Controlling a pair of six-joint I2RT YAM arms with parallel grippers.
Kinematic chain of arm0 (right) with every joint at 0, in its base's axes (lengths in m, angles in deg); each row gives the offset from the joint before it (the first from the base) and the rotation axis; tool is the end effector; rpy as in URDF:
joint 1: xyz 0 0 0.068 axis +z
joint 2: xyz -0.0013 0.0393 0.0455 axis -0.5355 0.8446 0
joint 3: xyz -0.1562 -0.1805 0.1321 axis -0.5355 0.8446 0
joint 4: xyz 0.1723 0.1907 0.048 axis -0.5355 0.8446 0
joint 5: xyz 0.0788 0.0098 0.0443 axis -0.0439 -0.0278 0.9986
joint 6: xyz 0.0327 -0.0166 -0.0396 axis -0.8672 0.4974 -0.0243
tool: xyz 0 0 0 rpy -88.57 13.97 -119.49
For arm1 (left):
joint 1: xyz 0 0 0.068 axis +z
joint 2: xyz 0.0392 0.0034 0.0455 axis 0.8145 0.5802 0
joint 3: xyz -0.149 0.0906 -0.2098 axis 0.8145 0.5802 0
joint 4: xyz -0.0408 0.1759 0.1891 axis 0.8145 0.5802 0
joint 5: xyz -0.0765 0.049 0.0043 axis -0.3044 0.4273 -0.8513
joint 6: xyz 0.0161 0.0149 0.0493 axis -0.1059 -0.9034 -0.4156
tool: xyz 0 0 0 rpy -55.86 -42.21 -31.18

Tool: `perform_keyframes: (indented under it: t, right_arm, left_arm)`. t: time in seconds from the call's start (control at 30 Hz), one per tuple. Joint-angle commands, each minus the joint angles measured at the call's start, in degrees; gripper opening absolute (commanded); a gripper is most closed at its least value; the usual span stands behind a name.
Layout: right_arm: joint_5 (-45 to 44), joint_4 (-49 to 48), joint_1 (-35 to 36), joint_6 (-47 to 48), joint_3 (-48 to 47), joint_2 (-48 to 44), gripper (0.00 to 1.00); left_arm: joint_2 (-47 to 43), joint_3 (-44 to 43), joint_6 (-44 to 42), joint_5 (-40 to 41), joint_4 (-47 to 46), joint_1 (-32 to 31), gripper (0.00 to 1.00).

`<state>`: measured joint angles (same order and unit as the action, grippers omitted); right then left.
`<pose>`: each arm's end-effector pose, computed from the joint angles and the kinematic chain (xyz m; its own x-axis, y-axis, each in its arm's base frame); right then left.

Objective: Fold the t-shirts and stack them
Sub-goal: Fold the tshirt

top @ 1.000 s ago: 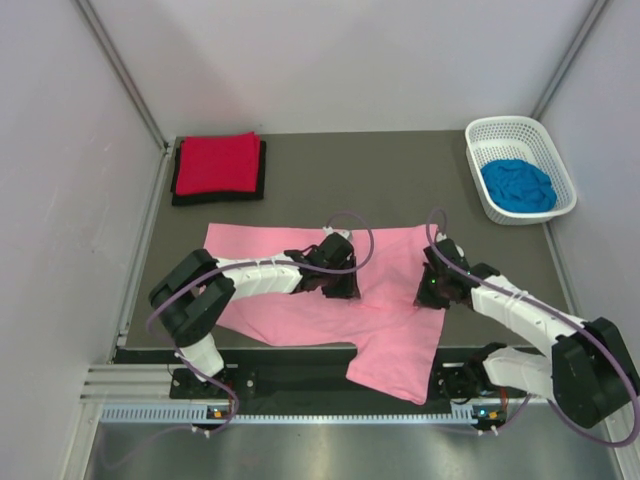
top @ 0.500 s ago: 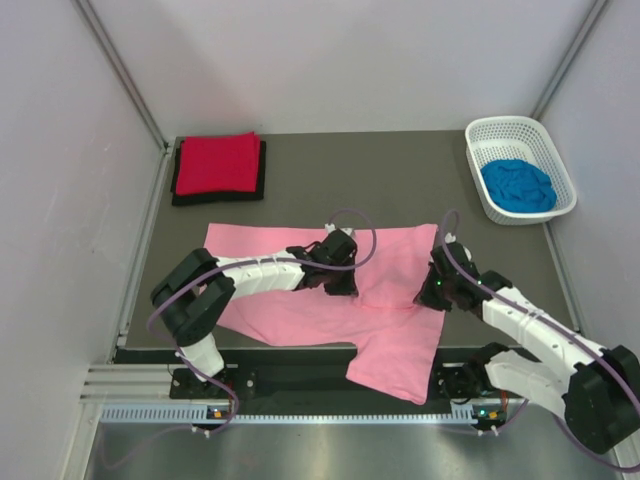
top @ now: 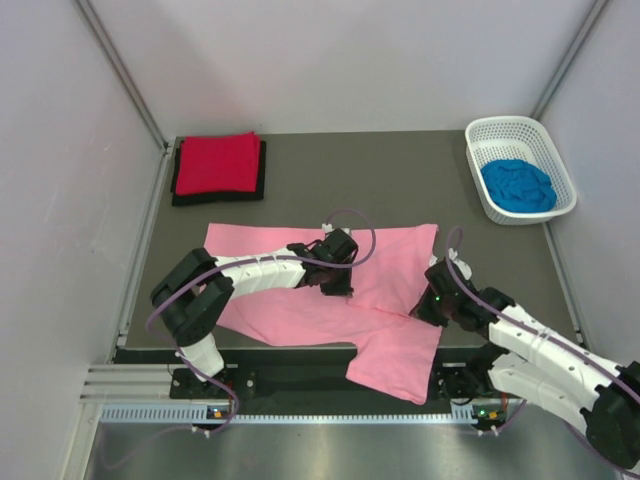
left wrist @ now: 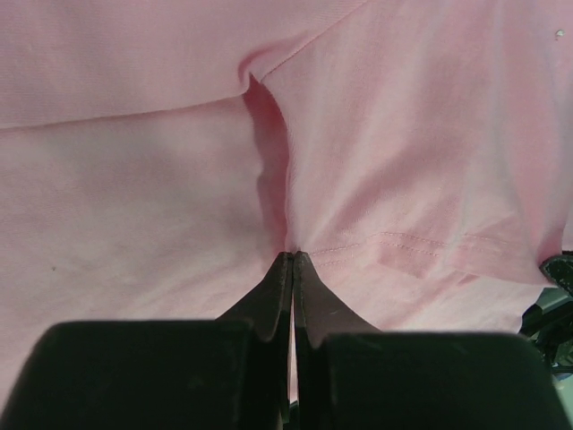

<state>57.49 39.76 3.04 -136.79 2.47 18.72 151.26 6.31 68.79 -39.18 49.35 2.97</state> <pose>0.1257 0.0858 0.1743 -0.8253 0.4517 -0.3389 0.3004 0.8593 0.4139 0.2127 -0.2695 0.1699 -0.9410 0.0092 -0.3384 0.1518 0.9050 -0.3975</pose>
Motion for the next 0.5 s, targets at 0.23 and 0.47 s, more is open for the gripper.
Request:
perform_keyframes:
  t: [0.23, 0.47]
  right_arm:
    - [-10.86, 2.65, 11.24, -14.19, 1.13, -4.37, 0.00]
    - [-14.29, 3.27, 14.94, -17.80, 0.87, -3.66, 0.00]
  left_arm:
    - [-1.51, -1.99, -0.53, 1.12, 2.15, -0.28, 0.00]
    - [-1.86, -2.17, -0.79, 3.50, 3.47, -0.28, 0.00]
